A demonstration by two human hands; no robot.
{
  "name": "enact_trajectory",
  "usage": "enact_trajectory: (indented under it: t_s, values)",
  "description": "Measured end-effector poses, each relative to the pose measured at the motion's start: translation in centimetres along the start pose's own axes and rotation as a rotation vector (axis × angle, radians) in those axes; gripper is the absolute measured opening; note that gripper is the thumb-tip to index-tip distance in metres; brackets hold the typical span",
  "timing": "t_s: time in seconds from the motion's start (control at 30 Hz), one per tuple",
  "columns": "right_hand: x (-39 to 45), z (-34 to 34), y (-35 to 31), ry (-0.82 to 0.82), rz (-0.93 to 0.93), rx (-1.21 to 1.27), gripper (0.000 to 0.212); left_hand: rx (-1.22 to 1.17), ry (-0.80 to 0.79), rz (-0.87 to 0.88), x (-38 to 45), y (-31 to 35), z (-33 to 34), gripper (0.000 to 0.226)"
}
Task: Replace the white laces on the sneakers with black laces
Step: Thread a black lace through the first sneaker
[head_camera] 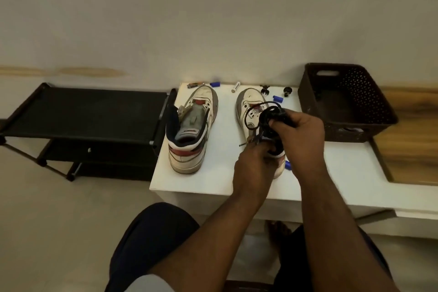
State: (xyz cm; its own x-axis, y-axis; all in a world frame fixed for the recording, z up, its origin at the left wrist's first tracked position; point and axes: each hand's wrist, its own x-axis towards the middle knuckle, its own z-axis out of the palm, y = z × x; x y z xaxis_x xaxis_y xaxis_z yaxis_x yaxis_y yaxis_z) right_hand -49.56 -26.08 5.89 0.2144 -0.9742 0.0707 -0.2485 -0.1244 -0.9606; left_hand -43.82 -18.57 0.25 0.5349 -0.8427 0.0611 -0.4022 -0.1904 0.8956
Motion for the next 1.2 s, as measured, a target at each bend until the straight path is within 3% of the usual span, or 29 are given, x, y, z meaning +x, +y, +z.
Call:
enact_trajectory:
  t_s: [0.17,0.27,0.37,0.43,0.53,0.6,0.73,0.83,0.9,1.0,1.07,1.13,1.2]
  values:
    - [0.3,0.6,0.1,-0.003,0.009,-0.014,0.024,-0.059,-0.093,-0.014,0.3,0.8,0.1,0.023]
    - [0.2,0.5,0.0,-0.012,0.021,0.051,0.022,-0.039,-0.135,-0.017,0.4,1.0,-3.5,0.02]
    - [-0.3,1.3,-0.4,-0.039,0.056,0.138,0.023,0.252,0.255,0.026,0.6,0.0,-10.0,0.018]
    - [-0.9,2.7,-0.6,-0.078,0.04,0.151,0.025,0.503,0.364,-0.01,0.8,-0.8,-12.7,0.027]
    - [-2.2,5.4,-0.1,-0.234,-0.002,0.089,0.025,0.793,0.123,-0.28,1.5,-2.7,-12.4,0.043]
    - [-2.3,6.1,0.9,-0.27,-0.032,-0.041,0.023,0.785,0.073,-0.253,1.8,-4.2,-11.4,0.032]
    - [-0.9,4.8,1.9,-0.211,-0.023,-0.181,0.02,0.617,0.168,-0.255,1.7,-4.0,-10.4,0.018]
    - [-0.3,4.0,2.0,-0.176,-0.001,-0.233,0.023,0.609,0.069,-0.404,0.5,-2.5,-9.9,0.037]
    - [-0.2,3.9,1.8,-0.172,0.023,-0.196,0.025,0.697,-0.042,-0.417,-0.5,-1.0,-10.0,0.043]
    - [0.1,3.8,0.6,-0.161,-0.04,-0.177,0.024,0.856,-0.096,-0.296,-1.2,1.5,-11.5,0.026]
    - [0.8,3.5,-0.8,-0.152,-0.111,-0.181,0.025,0.667,0.047,-0.197,-0.2,3.0,-13.5,0.024]
    - [1.9,3.6,-2.3,-0.197,-0.143,-0.168,0.026,0.307,0.211,-0.122,2.3,3.4,-15.3,0.02]
    - [2.8,4.4,-3.6,-0.347,-0.166,-0.127,0.026,-0.082,0.14,-0.12,4.5,3.2,-15.7,0.026]
